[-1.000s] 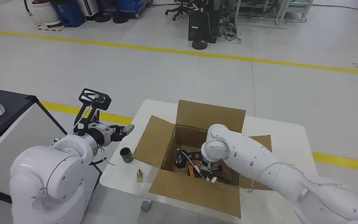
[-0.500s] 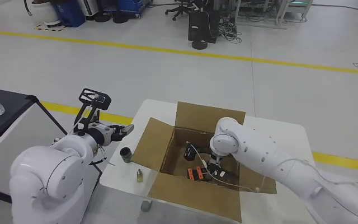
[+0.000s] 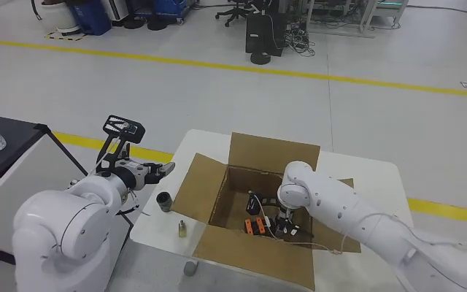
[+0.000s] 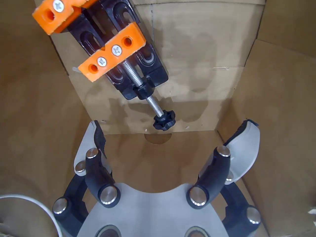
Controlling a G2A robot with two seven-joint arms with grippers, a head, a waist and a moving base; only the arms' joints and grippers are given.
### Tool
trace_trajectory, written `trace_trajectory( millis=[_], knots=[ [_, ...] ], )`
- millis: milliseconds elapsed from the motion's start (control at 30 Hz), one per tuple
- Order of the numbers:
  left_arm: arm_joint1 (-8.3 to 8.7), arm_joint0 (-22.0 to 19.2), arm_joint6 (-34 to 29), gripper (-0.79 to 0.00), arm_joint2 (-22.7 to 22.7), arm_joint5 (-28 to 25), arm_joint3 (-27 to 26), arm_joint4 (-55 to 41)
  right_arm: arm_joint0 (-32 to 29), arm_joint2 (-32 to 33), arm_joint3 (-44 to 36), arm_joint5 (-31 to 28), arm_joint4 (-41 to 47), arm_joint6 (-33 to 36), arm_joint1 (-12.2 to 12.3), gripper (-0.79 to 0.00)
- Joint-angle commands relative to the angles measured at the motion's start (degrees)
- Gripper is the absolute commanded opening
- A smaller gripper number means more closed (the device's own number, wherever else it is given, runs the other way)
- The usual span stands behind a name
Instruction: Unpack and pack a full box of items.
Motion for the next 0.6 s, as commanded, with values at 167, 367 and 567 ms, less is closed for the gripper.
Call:
trace_trajectory(
  millis=[167,367,567],
  knots=[
    [0.0,0.0,0.0,0.0,0.0,0.0,0.0,0.0,-1.1,0.0,4.2,-1.4,-1.6,-1.4,-2.0,0.0],
    [0.0,0.0,0.0,0.0,0.0,0.0,0.0,0.0,-1.9,0.0,7.3,-3.5,-4.3,-3.5,-3.9,-0.089],
    [0.0,0.0,0.0,0.0,0.0,0.0,0.0,0.0,-2.6,0.0,9.5,-4.7,-7.4,-4.7,-5.5,-0.785]
  ],
)
